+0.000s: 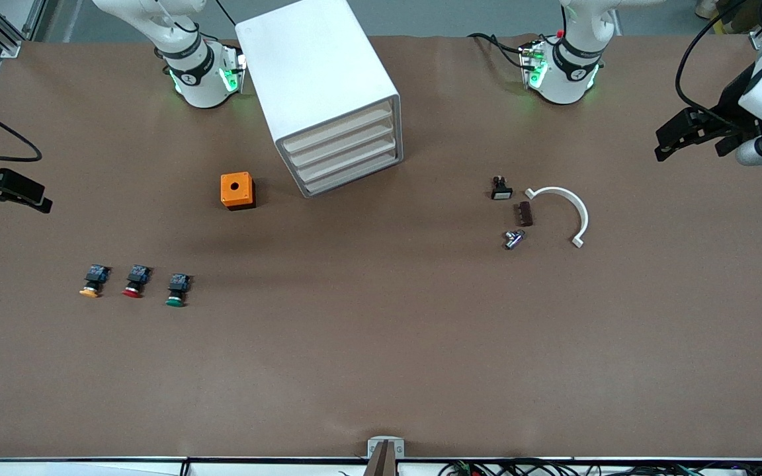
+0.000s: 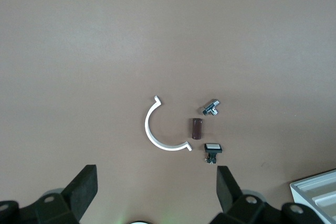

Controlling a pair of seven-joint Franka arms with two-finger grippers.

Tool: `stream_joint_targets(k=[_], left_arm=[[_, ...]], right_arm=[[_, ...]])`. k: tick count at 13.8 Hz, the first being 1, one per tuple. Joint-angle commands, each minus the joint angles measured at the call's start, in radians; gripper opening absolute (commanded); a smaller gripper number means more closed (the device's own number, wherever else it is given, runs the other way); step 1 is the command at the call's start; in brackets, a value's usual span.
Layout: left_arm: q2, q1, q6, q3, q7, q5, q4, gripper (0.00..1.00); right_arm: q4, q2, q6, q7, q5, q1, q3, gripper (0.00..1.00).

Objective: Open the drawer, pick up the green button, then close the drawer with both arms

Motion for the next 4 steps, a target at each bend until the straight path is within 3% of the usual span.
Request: stream_joint_targets(k=[1, 4], left_arm=[[-0.016, 0.017, 0.015, -0.015, 0.016, 0.022, -0.018, 1.00], [-0.016, 0.014, 0.015, -0.016, 0.016, 0.054, -0.015, 1.00]], right_arm=[[0.027, 0.013, -0.010, -0.009, -0.007, -0.019, 0.013, 1.00], [0.027, 0.013, -0.010, -0.009, -0.007, -0.019, 0.013, 1.00]])
